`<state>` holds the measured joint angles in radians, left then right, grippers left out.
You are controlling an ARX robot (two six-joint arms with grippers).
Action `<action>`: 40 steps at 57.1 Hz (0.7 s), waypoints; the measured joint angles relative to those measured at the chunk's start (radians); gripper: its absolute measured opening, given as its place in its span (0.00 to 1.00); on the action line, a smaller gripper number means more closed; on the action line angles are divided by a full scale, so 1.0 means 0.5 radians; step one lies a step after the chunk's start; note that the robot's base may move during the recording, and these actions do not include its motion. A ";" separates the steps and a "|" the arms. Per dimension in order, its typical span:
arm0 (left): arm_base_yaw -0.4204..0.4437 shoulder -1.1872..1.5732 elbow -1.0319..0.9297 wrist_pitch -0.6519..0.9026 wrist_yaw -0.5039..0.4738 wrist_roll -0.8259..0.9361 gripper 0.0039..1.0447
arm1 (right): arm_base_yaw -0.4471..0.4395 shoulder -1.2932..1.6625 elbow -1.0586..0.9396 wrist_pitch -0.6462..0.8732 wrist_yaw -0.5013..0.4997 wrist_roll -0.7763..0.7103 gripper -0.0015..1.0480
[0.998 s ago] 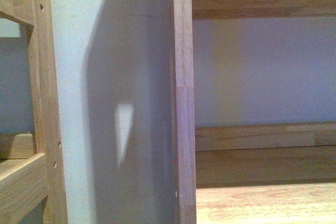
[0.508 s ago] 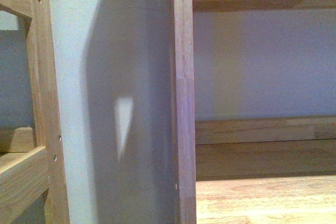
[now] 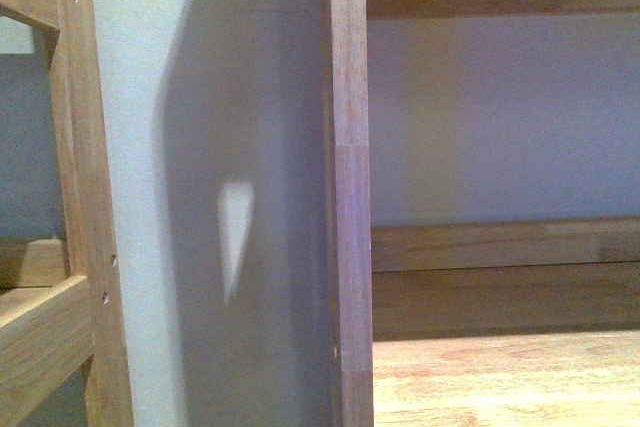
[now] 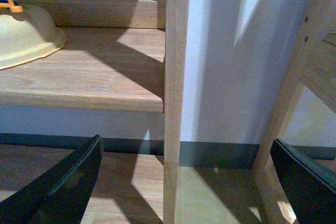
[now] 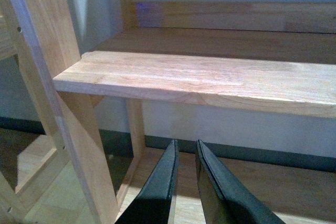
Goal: Put away toys
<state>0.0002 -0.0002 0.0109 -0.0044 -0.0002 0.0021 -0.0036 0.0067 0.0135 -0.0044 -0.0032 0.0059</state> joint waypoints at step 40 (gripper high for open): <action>0.000 0.000 0.000 0.000 0.000 0.000 0.95 | 0.000 0.000 0.000 0.000 0.000 -0.005 1.00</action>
<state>0.0002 -0.0002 0.0109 -0.0044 -0.0002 0.0021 -0.0036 0.0067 0.0135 -0.0044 -0.0032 0.0032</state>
